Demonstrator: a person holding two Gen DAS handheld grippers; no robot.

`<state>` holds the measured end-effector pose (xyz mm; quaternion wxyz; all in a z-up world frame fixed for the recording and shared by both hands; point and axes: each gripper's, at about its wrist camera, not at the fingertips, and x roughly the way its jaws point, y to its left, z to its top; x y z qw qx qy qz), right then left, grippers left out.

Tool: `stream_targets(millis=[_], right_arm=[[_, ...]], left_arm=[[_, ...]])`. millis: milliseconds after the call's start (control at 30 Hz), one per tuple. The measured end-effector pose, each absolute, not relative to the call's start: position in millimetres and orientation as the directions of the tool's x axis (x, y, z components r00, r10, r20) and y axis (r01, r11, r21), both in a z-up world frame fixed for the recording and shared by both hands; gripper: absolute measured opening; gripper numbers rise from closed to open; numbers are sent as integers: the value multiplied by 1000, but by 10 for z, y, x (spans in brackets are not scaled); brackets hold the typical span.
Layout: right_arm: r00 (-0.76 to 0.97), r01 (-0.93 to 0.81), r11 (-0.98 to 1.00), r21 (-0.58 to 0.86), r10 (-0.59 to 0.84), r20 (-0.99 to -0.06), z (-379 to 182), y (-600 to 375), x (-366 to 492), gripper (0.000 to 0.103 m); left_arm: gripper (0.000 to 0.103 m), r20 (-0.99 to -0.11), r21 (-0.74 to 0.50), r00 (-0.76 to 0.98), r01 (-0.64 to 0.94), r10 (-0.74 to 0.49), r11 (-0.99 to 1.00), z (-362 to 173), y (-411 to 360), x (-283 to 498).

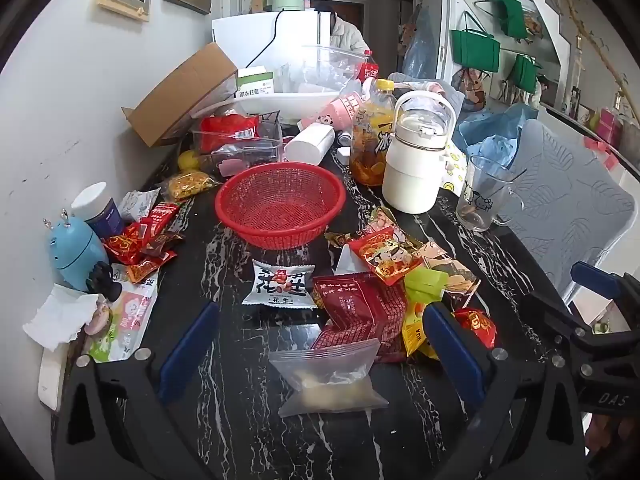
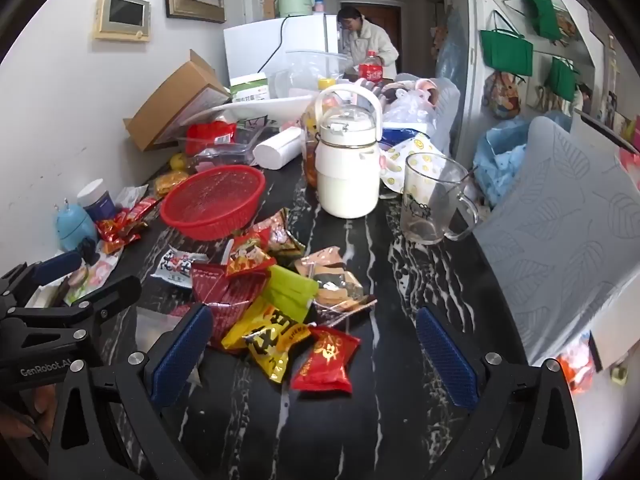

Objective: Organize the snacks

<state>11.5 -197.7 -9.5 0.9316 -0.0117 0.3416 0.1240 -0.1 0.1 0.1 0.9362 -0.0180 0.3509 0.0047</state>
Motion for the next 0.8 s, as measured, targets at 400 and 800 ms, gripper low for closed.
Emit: stream_targets(millis=[400,800], right_arm=[[733,-241,968,67,227,-641,-94,-1988,111,103],[731,-240,968,67,226,-644,-107,-1970,112,103]], left_arm=[[103,-660,-45,751,-6,-25,999,-8,25,-40],[103,-662,-40,749,-5,-23,999,-4,8,-27]])
